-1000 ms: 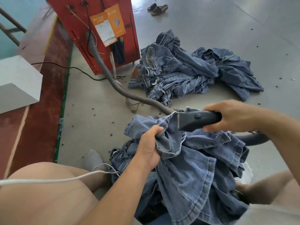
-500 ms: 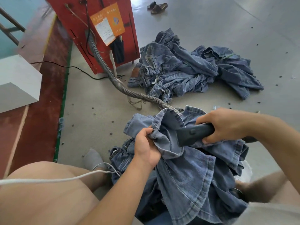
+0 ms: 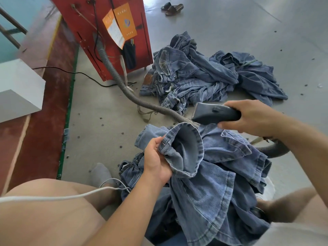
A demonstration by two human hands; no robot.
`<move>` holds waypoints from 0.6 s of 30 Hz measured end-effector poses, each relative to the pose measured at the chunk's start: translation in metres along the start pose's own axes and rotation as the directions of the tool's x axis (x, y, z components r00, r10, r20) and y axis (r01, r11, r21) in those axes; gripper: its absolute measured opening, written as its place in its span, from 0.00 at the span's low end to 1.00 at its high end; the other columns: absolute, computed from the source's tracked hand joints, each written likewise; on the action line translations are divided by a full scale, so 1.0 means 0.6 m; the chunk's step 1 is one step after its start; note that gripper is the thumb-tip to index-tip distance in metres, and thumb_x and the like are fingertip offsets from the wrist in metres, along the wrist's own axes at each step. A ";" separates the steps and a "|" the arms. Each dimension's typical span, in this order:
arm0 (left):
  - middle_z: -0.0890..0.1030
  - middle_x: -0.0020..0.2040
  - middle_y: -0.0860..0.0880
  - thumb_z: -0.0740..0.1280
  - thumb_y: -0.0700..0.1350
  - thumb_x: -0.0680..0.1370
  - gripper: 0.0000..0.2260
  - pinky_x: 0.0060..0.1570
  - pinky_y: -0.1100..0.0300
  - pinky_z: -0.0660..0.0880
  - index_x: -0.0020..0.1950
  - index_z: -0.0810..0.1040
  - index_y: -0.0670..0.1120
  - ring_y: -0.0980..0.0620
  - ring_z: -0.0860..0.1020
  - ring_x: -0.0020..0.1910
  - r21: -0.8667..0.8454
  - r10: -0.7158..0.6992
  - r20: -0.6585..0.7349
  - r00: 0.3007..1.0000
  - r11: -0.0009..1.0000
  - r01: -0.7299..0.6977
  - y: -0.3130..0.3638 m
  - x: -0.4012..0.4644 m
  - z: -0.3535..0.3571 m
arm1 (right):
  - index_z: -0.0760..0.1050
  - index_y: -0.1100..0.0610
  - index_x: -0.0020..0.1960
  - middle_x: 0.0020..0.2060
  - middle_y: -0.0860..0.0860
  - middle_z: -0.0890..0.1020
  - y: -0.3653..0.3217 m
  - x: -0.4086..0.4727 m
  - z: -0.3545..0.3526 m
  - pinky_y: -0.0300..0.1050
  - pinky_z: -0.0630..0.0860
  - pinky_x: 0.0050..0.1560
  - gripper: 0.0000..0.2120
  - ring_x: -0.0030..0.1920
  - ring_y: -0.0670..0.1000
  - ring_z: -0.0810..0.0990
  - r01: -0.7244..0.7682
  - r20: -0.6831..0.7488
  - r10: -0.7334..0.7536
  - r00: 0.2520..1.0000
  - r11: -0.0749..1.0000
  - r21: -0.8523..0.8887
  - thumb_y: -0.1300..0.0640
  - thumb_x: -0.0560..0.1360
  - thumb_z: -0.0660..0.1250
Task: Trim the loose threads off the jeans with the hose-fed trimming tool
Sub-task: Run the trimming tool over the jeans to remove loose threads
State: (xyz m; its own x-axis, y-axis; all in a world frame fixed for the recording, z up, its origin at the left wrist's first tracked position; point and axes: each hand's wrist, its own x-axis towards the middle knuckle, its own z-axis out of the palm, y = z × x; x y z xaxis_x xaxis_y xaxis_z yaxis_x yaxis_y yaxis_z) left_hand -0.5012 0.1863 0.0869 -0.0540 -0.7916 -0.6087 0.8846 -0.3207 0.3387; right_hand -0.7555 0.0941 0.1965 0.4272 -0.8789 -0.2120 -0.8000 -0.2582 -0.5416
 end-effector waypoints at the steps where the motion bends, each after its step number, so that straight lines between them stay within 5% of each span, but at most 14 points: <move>1: 0.67 0.29 0.51 0.66 0.44 0.74 0.06 0.29 0.64 0.70 0.37 0.77 0.44 0.55 0.66 0.26 0.010 -0.015 0.020 1.000 1.000 0.015 0.001 -0.002 0.001 | 0.77 0.38 0.48 0.36 0.39 0.82 0.001 0.005 0.008 0.41 0.70 0.39 0.09 0.37 0.40 0.80 -0.016 -0.022 0.016 1.000 1.000 -0.008 0.45 0.73 0.77; 4: 0.85 0.47 0.43 0.66 0.42 0.72 0.12 0.41 0.56 0.81 0.52 0.86 0.43 0.48 0.83 0.42 0.265 -0.053 0.044 0.998 0.963 0.039 -0.006 -0.010 0.002 | 0.77 0.40 0.50 0.38 0.41 0.81 -0.012 0.015 0.038 0.42 0.72 0.40 0.09 0.40 0.43 0.79 -0.006 0.038 0.010 0.999 0.995 -0.101 0.46 0.74 0.76; 6: 0.85 0.45 0.45 0.66 0.38 0.67 0.18 0.39 0.58 0.80 0.53 0.87 0.48 0.50 0.82 0.39 0.561 -0.071 0.014 0.997 0.826 0.051 -0.022 -0.017 -0.001 | 0.79 0.43 0.51 0.38 0.43 0.81 -0.024 0.017 0.056 0.41 0.73 0.38 0.09 0.39 0.43 0.79 0.057 0.141 -0.039 0.989 0.990 -0.125 0.46 0.74 0.76; 9: 0.79 0.39 0.54 0.69 0.38 0.72 0.21 0.39 0.62 0.74 0.64 0.79 0.54 0.56 0.76 0.35 0.954 0.035 0.045 0.998 0.294 -0.053 -0.040 -0.027 -0.014 | 0.80 0.41 0.53 0.39 0.40 0.82 -0.029 0.015 0.049 0.35 0.70 0.36 0.11 0.40 0.39 0.79 0.112 0.213 -0.092 0.973 0.990 -0.085 0.44 0.72 0.77; 11: 0.78 0.46 0.54 0.70 0.40 0.74 0.29 0.47 0.61 0.74 0.74 0.68 0.53 0.54 0.78 0.46 0.982 0.025 0.157 0.987 -0.112 -0.153 -0.049 -0.035 -0.032 | 0.79 0.38 0.54 0.42 0.33 0.81 -0.021 0.014 0.023 0.35 0.69 0.37 0.12 0.41 0.36 0.79 0.076 0.158 -0.064 0.985 0.994 -0.074 0.44 0.72 0.77; 13: 0.77 0.58 0.50 0.68 0.37 0.74 0.34 0.57 0.54 0.75 0.78 0.61 0.51 0.47 0.75 0.61 0.926 0.026 0.200 0.979 -0.333 -0.180 -0.055 -0.041 -0.045 | 0.79 0.38 0.54 0.42 0.31 0.81 -0.005 0.012 -0.004 0.39 0.69 0.39 0.13 0.41 0.35 0.78 0.025 0.106 -0.016 0.994 0.996 -0.084 0.44 0.72 0.78; 16: 0.75 0.64 0.48 0.66 0.37 0.76 0.26 0.63 0.52 0.73 0.73 0.67 0.50 0.46 0.70 0.65 0.868 0.054 0.238 0.970 -0.460 -0.187 -0.053 -0.047 -0.051 | 0.80 0.41 0.52 0.35 0.40 0.81 0.014 0.010 -0.014 0.40 0.70 0.38 0.11 0.37 0.40 0.78 -0.020 0.105 0.041 0.994 0.981 -0.192 0.46 0.72 0.79; 18: 0.78 0.57 0.52 0.66 0.42 0.77 0.17 0.56 0.57 0.75 0.65 0.74 0.51 0.51 0.75 0.58 0.899 0.056 0.217 0.975 -0.401 -0.177 -0.048 -0.051 -0.050 | 0.80 0.42 0.50 0.35 0.41 0.81 0.013 0.010 0.004 0.43 0.73 0.39 0.09 0.37 0.40 0.77 -0.011 0.164 0.065 0.984 0.951 -0.310 0.47 0.72 0.78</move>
State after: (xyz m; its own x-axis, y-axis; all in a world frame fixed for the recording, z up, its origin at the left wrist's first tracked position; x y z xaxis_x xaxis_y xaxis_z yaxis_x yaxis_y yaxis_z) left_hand -0.5112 0.2353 0.0745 -0.1034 -0.9022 -0.4189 -0.7615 -0.1991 0.6168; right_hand -0.7581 0.0875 0.1893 0.4379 -0.8161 -0.3771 -0.8958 -0.3602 -0.2605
